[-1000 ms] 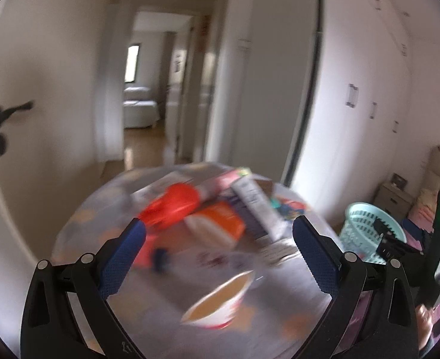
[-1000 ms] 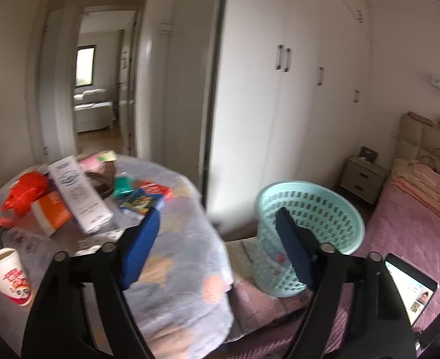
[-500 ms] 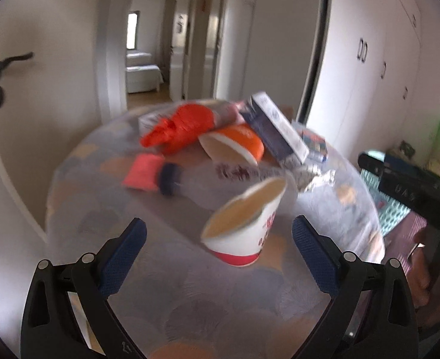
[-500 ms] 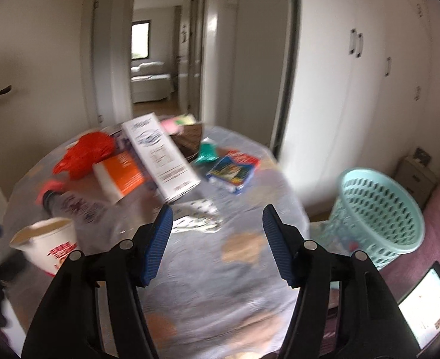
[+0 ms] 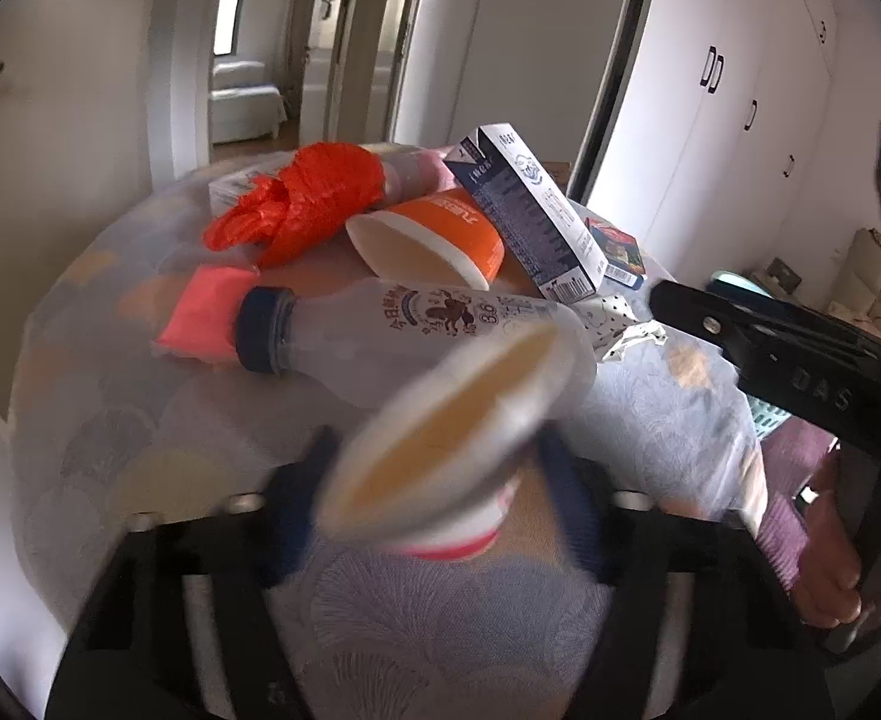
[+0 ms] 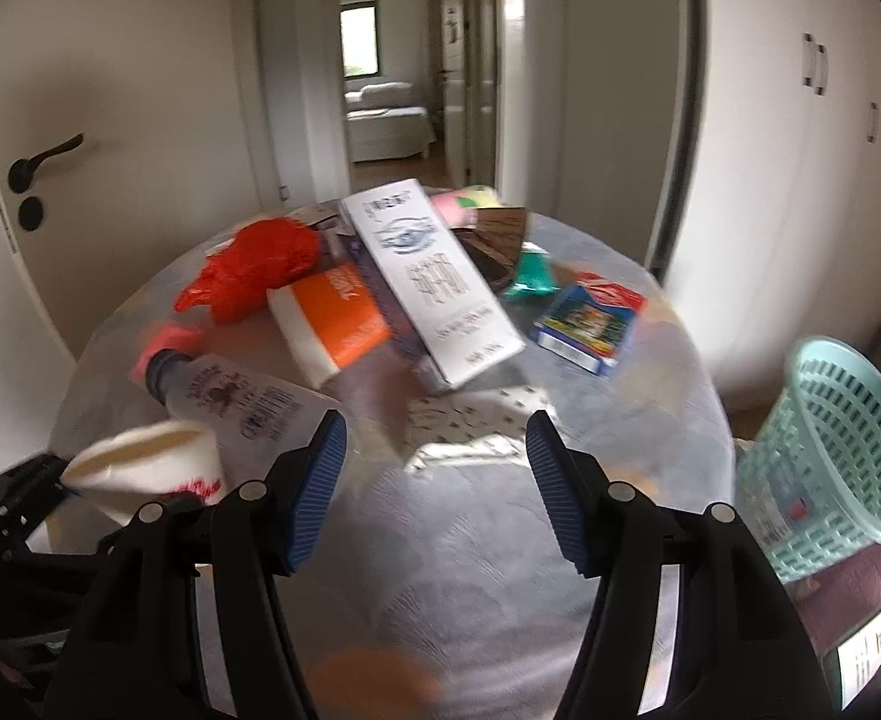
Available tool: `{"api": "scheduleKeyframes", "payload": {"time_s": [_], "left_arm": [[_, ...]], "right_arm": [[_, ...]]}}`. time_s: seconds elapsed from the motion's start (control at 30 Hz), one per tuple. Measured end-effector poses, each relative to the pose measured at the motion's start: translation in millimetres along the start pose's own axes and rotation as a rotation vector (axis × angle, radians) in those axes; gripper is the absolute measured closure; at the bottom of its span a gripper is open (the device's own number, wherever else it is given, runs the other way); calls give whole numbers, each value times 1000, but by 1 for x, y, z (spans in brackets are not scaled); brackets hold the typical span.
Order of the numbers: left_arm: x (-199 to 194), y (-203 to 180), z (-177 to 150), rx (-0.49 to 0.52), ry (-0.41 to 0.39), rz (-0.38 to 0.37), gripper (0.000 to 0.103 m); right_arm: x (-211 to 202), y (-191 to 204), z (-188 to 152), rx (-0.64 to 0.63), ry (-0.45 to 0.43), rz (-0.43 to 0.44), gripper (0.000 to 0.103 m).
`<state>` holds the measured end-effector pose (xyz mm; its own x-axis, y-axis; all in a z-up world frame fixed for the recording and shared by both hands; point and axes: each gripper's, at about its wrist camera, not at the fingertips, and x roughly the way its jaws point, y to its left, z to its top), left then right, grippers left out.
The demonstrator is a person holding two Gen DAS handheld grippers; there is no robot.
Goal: Collect trash
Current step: 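Grasp the white panda paper cup with the left gripper, then grasp the clear milk bottle with the right gripper while the left gripper holds the paper cup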
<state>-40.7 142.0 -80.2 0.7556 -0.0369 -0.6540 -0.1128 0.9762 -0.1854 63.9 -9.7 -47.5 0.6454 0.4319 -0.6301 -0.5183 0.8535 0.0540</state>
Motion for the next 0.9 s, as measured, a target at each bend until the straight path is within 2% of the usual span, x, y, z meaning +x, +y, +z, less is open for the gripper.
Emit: {"api": "scheduleKeyframes", "payload": {"time_s": [0.1,0.13,0.23,0.33,0.47,0.63,0.73,0.83,0.9], "left_arm": [[-6,3,-1,-9,-14,1,66],[-8,5,-1,-13,-14,1,68],[-18,15,0,-38,-26,-11,68],[-29,25,2,-48,-45,17,68],[-42,39,4,-73,-69,46,68],[-51,55,8,-95,-96,105,68],[-50,64,7,-104,-96,136,68],[-52,69,10,-119,-101,147,68],[-54,71,12,-120,-106,149,68]], "right_arm": [[11,6,10,-11,27,64,44],[18,10,14,-20,45,99,44],[39,21,23,-44,99,172,39],[59,31,30,-59,136,203,35],[79,39,30,-64,218,314,30],[65,43,17,-119,234,323,30],[53,54,3,-187,255,361,27],[44,67,-7,-250,254,397,27],[42,79,-9,-288,235,383,26]]}}
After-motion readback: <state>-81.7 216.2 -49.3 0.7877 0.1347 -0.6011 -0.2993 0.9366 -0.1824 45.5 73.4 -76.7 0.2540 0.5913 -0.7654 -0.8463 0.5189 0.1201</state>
